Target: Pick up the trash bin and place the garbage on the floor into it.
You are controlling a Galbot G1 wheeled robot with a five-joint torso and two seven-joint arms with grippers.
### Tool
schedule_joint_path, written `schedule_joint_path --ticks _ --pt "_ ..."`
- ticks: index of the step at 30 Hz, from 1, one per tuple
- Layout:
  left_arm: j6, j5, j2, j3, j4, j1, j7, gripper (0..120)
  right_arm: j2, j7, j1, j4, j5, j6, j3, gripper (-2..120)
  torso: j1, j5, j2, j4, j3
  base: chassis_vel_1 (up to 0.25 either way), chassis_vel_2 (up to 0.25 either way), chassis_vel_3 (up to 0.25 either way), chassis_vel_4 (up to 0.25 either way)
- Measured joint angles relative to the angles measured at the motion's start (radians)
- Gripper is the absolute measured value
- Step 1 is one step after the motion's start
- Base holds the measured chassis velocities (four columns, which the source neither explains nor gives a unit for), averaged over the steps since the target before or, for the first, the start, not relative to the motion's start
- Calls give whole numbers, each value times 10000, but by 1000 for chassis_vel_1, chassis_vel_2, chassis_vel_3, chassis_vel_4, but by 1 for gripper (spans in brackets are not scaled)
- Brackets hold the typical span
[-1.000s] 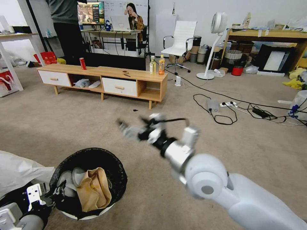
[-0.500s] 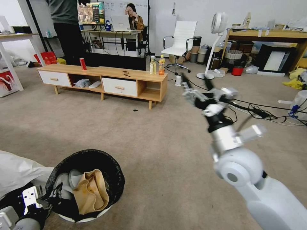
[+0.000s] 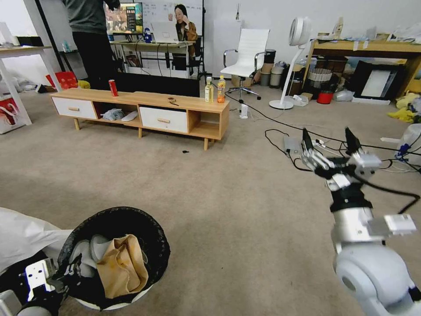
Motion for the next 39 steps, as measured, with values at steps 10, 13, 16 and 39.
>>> schedule_joint_path --ticks 10,13,16,39 --pt "-92 402 -116 241 -89 84 186 5 621 275 -1517 204 -1588 -136 -148 100 -1 -1 0 0 0 0 0 0 0" --pt "-107 407 -116 284 -139 90 190 5 727 334 -1695 177 -1634 -191 -237 100 0 0 0 0 0 0 0 0 0" --pt "-108 376 -97 325 -183 82 197 5 803 364 -1842 120 -1684 -241 -289 100 0 -1 0 0 1 0 0 0 0" --pt "-148 185 42 543 -131 66 365 5 1501 324 -2516 -34 -2219 12 -227 100 0 0 0 -1 1 0 0 0 0"
